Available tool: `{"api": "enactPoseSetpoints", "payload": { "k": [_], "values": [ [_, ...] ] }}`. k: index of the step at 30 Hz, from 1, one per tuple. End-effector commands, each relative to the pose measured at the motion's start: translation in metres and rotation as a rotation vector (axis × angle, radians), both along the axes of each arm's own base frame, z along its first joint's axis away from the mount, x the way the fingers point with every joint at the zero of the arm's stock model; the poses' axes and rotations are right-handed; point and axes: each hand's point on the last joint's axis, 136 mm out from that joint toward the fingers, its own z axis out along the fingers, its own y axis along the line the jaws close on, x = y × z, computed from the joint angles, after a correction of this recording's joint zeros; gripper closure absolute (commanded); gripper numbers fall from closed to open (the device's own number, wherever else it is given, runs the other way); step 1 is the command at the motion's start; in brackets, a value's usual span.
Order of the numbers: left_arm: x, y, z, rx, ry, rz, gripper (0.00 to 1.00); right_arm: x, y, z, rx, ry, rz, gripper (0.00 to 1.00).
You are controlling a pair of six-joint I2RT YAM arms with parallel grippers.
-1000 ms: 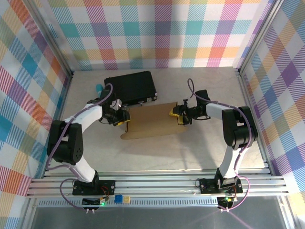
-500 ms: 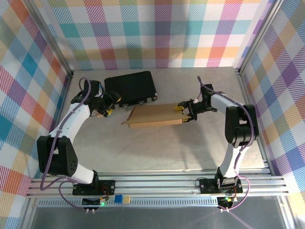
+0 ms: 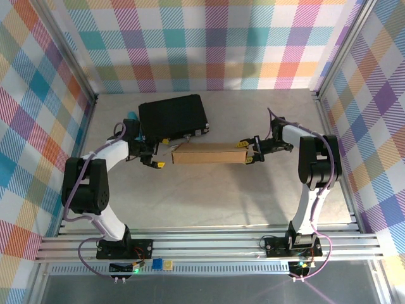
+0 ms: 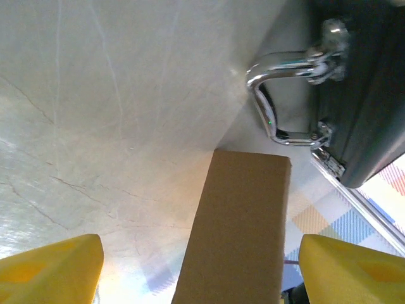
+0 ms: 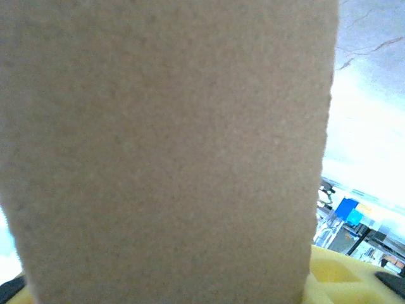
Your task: Fold the paper box
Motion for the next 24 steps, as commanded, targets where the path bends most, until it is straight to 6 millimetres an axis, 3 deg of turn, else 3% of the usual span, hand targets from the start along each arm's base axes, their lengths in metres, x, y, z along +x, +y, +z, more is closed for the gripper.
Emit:
{"api": "enactPoseSetpoints", "payload": {
  "k": [1,7,11,24],
  "values": [
    [0.008,-0.027,0.004,-0.128,0.004,0.015,0.19,0.001,-0.002,0.000,0.015,0.066,-0.011,0.54],
    [0.021,-0.049,0.004,-0.217,0.003,0.070,0.19,-0.002,-0.002,-0.004,0.025,0.083,0.001,0.54],
    [0.019,-0.062,0.006,-0.256,0.028,0.076,0.20,-0.001,-0.005,-0.008,0.030,0.097,-0.004,0.54],
    [0.011,-0.068,0.008,-0.272,0.030,0.107,0.45,0.005,-0.006,-0.012,0.038,0.111,-0.018,0.52]
  ]
}}
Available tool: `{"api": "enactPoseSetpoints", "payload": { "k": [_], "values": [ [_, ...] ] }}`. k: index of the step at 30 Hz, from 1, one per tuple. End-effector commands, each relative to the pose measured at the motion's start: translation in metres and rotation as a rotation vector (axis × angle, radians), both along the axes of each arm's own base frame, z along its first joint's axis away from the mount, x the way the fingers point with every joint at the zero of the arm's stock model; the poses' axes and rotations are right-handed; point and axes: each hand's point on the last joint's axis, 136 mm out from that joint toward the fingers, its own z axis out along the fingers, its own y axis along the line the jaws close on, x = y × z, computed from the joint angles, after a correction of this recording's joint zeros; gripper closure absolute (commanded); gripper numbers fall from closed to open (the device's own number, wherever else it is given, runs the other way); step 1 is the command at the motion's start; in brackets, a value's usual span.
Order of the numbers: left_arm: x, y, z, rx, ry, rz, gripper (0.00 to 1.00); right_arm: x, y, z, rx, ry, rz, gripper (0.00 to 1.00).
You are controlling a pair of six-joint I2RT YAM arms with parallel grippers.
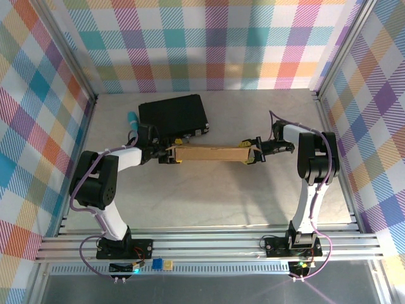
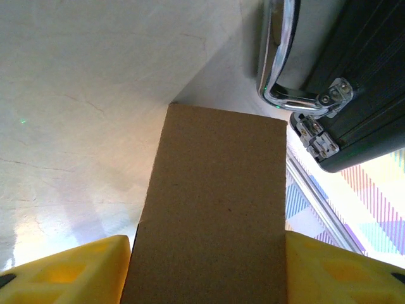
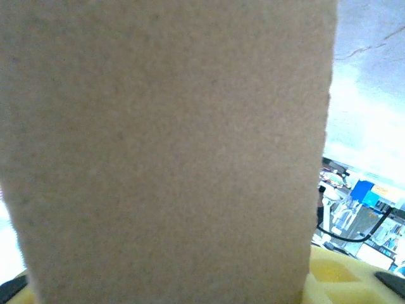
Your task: Fold the paper box
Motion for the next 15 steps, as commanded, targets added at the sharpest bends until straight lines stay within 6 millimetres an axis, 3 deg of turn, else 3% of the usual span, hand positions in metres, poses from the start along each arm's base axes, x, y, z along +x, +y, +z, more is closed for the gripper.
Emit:
{"api": "enactPoseSetpoints", "payload": {
  "k": [1,15],
  "values": [
    [-0.005,-0.006,0.010,-0.031,-0.004,0.001,0.46,0.003,-0.001,-0.004,-0.006,0.020,-0.003,0.52],
    [-0.018,-0.001,0.021,-0.026,0.057,0.035,0.60,0.010,-0.009,0.003,-0.069,-0.053,0.019,0.26]
  ]
}}
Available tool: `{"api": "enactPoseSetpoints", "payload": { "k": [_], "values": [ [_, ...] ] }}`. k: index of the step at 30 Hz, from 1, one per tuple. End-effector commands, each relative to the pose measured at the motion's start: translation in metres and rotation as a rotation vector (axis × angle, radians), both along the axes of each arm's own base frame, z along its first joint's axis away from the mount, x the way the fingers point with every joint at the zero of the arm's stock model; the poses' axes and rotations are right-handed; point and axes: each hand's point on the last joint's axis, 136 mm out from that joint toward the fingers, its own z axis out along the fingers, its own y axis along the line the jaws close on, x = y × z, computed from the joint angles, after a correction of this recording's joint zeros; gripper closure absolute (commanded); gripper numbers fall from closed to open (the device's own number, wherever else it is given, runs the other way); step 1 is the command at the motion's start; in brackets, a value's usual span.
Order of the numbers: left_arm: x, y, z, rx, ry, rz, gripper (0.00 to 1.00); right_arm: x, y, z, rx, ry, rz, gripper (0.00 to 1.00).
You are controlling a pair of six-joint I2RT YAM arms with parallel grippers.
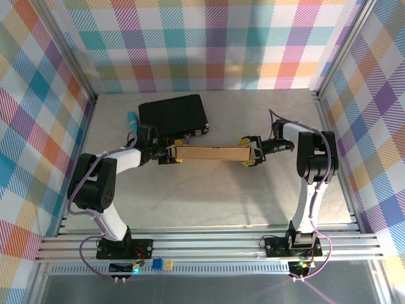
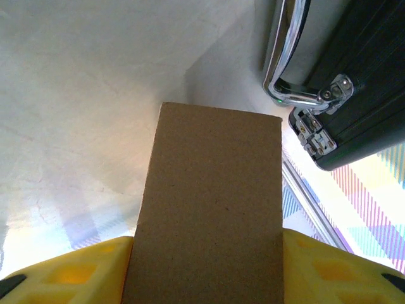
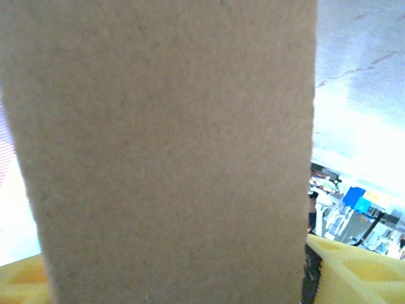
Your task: Fold the paper box
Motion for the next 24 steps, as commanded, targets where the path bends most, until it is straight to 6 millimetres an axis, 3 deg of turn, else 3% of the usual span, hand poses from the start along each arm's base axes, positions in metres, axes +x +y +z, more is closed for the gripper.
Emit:
{"api": "enactPoseSetpoints", "payload": {
  "k": [1,6,13,17,21,24],
  "values": [
    [-0.015,-0.002,0.012,-0.008,0.048,0.004,0.60,0.004,-0.006,0.007,-0.048,-0.044,0.014,0.25],
    [-0.026,0.006,0.013,0.023,0.097,0.023,0.61,0.002,-0.019,0.018,-0.118,-0.099,0.023,0.20],
    [-0.042,0.017,0.011,0.058,0.155,0.045,0.63,0.007,-0.056,0.042,-0.204,-0.233,-0.040,0.17],
    [-0.053,0.031,0.009,0.082,0.195,0.080,0.64,0.008,-0.083,0.064,-0.426,-0.390,0.020,0.17],
    [-0.066,0.050,0.005,0.128,0.255,0.112,0.67,0.020,-0.108,0.104,-0.650,-0.702,-0.023,0.26],
    [-0.063,0.057,0.007,0.142,0.260,0.115,0.68,0.025,-0.109,0.154,-0.774,-1.126,-0.050,0.39]
  ]
}}
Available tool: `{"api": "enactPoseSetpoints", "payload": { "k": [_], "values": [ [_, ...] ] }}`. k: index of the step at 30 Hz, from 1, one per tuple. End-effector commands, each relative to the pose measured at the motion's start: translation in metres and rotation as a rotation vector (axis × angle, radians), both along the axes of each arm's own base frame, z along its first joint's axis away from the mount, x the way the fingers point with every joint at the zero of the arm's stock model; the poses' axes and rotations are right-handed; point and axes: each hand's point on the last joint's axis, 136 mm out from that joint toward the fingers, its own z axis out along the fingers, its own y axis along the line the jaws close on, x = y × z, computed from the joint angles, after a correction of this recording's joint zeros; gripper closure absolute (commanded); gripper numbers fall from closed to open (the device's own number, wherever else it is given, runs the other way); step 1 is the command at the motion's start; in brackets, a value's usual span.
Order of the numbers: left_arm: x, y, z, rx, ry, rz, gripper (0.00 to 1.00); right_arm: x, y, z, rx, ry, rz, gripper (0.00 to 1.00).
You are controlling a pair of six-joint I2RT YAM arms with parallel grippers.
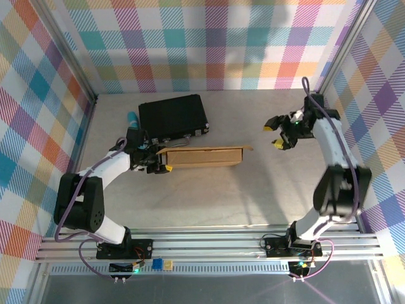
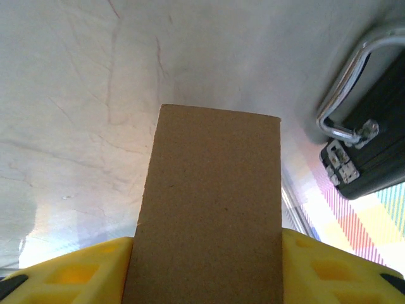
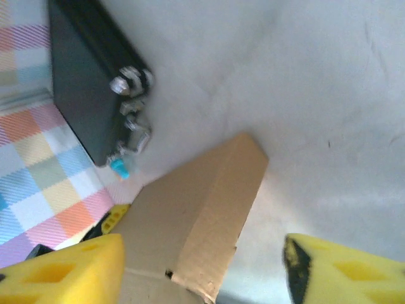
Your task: Fold the paper box
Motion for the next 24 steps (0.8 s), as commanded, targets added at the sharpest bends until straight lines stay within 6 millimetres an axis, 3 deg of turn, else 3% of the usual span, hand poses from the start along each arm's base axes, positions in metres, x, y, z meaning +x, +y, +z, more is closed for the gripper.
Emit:
{"api": "enactPoseSetpoints", "payload": {
  "k": [1,4,7,11,14,17,24],
  "values": [
    [-0.009,0.011,0.000,0.035,0.054,0.002,0.68,0.007,-0.003,0.063,-0.258,-0.516,0.078,0.44],
    [-0.003,0.016,-0.002,0.047,0.055,0.006,0.68,-0.013,0.024,0.086,-0.396,-0.840,0.285,0.58],
    [0.001,0.022,-0.005,0.056,0.060,0.016,0.69,-0.036,0.049,0.077,-0.460,-0.984,0.507,0.55],
    [0.005,0.027,-0.004,0.078,0.065,0.001,0.69,-0.052,0.066,0.067,-0.499,-1.070,0.741,0.58],
    [0.008,0.027,-0.006,0.081,0.064,-0.001,0.69,-0.057,0.079,0.061,-0.495,-1.057,0.891,0.57],
    [0.010,0.028,-0.007,0.084,0.065,-0.003,0.70,-0.057,0.090,0.042,-0.528,-0.988,1.024,0.51],
    [0.013,0.028,-0.010,0.082,0.067,-0.001,0.70,-0.048,0.106,0.019,-0.586,-0.850,1.085,0.51]
  ]
}}
